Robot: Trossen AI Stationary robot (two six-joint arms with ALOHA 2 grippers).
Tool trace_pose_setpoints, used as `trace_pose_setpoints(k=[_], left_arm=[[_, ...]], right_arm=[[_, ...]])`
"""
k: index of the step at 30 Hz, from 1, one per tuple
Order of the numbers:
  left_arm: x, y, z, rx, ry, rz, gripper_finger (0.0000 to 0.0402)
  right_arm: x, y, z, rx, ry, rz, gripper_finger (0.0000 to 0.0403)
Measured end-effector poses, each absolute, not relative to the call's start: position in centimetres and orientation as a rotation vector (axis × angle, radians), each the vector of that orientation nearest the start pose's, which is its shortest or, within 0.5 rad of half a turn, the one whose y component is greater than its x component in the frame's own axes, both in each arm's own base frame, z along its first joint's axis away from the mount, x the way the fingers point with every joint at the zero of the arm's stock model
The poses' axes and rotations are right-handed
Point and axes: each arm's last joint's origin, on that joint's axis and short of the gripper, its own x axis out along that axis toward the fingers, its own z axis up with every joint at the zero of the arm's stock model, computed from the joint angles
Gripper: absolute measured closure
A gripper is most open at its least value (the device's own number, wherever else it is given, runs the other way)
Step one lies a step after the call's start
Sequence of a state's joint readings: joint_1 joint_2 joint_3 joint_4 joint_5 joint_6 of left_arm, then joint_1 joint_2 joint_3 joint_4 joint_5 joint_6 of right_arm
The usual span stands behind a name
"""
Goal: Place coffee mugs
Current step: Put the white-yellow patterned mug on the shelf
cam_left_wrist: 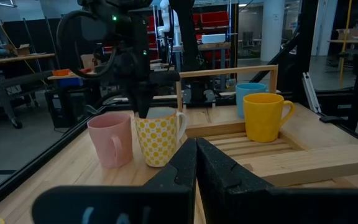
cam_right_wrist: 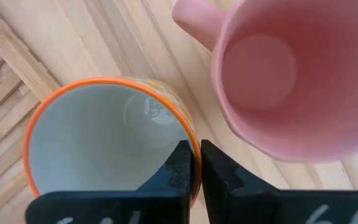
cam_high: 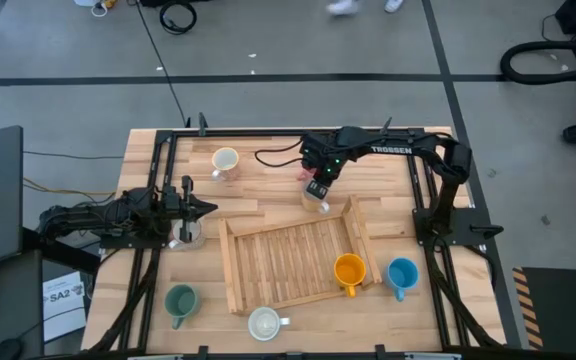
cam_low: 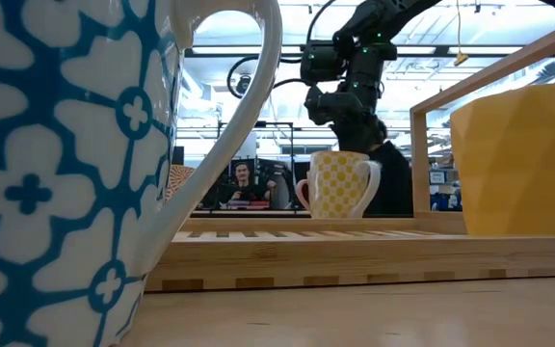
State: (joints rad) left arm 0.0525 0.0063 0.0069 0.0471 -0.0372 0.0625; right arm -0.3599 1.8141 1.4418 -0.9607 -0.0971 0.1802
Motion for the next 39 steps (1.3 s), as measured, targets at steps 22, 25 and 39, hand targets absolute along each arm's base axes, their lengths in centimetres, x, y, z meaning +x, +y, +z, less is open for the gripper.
trace_pose_setpoints(k=[22, 25, 39], left_arm=[[9.7, 0.6, 17.0, 0.063, -0.045, 0.092, 0.0388], [9.7, 0.6, 17.0, 0.063, -0.045, 0.092, 0.0388], [9.7, 0.6, 17.0, 0.063, -0.045, 0.091, 0.0388]], right_arm=[[33.8, -6.9, 27.4, 0.375, 1.444, -0.224, 0.038], [34.1, -5.7, 27.4, 0.351, 1.45, -0.198, 0.038], [34.4, -1.4, 26.6, 0.247, 1.473, -0.18, 0.038]])
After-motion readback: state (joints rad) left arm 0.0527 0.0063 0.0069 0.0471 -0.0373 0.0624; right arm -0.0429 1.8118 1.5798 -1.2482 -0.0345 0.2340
